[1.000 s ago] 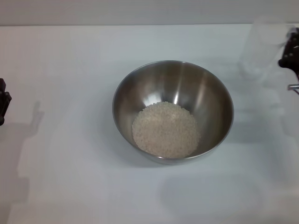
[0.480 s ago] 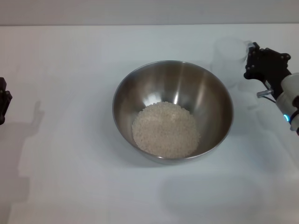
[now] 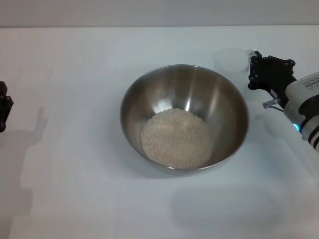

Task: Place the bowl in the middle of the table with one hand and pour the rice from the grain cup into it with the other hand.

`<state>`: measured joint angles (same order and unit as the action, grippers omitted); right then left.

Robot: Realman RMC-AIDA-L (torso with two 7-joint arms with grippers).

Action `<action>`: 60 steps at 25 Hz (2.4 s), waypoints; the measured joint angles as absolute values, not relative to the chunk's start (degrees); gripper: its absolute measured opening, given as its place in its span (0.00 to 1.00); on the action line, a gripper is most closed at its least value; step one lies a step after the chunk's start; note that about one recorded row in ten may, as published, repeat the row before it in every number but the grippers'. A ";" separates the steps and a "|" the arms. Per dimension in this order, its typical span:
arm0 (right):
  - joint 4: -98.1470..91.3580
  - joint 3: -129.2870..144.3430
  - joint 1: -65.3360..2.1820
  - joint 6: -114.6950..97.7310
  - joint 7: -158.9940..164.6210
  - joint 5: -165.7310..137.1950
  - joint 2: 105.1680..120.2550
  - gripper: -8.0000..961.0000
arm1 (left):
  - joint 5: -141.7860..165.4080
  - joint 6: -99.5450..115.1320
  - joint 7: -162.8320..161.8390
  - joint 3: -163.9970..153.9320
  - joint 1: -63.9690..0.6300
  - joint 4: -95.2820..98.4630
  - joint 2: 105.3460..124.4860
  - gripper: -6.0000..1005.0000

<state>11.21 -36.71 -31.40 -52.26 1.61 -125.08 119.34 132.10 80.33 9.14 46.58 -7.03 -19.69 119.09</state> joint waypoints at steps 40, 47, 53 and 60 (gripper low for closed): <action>15.66 -38.37 -10.13 -81.76 1.76 -123.98 119.70 0.87 | 132.11 80.18 9.14 46.58 -6.37 -18.93 119.09 0.83; 15.36 -38.28 -9.08 -84.67 1.54 -119.94 119.73 0.87 | 132.05 79.51 6.88 46.79 -5.98 -17.90 119.09 0.83; 15.21 -37.87 -8.91 -85.16 1.40 -119.89 119.71 0.87 | 131.92 79.10 6.17 47.03 -5.81 -17.14 119.09 0.83; 15.17 -37.88 -8.95 -85.06 1.37 -119.97 119.70 0.87 | 131.89 78.03 6.22 47.09 -5.70 -16.98 119.09 0.83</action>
<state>15.17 -37.88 -8.95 -85.06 1.37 -119.97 119.70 131.89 78.03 6.22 47.09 -5.70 -16.98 119.09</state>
